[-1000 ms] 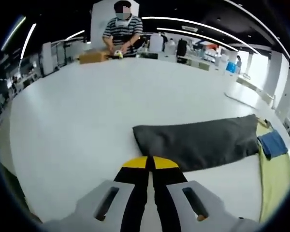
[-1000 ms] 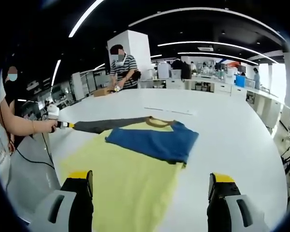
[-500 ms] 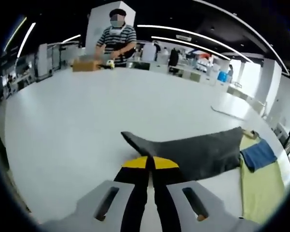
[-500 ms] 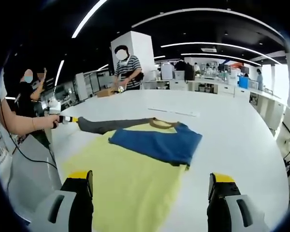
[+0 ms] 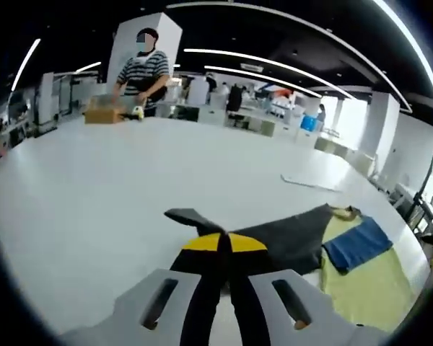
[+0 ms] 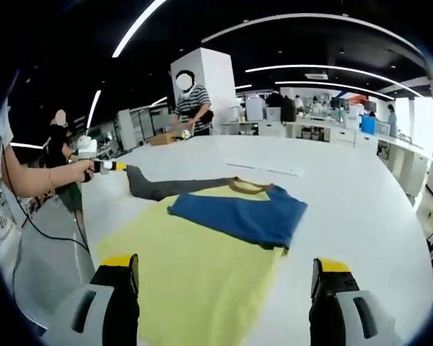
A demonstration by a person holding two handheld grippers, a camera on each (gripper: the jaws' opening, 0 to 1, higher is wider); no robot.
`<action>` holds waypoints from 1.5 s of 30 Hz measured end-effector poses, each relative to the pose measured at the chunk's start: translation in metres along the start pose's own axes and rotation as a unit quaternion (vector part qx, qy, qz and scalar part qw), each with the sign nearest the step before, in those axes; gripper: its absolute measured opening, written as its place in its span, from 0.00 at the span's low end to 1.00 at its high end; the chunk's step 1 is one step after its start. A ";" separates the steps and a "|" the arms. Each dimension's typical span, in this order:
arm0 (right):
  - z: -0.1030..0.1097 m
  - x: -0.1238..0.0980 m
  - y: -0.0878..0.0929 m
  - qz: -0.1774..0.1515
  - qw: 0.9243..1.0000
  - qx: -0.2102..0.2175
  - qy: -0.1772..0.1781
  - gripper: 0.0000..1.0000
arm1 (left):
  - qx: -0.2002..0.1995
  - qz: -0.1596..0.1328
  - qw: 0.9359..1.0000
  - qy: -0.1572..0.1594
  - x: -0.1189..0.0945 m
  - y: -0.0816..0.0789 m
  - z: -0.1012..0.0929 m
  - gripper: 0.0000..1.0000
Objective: Fold the garment on the visible template until the final outline fits inside the template.
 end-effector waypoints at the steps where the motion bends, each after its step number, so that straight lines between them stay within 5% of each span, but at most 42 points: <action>1: 0.000 0.000 0.000 0.000 1.000 0.000 -0.001 0.99 | 0.003 -0.003 1.000 0.005 0.000 -0.003 -0.004 0.00; 37: 0.000 -0.003 0.016 0.006 1.000 0.002 -0.022 0.99 | 0.022 -0.052 0.991 0.119 0.018 -0.058 -0.124 0.00; 45: 0.001 -0.003 0.013 -0.003 1.000 0.012 -0.029 0.99 | 0.045 -0.068 0.985 0.154 0.022 -0.069 -0.160 0.00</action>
Point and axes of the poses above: the point that each gripper's makers call its tool centre point, and the gripper's own axes: x roughly forward along the fingers, z roughly to its left, y roughly out of its underside, the point moved 2 cm from there along -x, roughly backward along the fingers, and after that the axes turned 11 degrees about x, right-handed, at the moved point
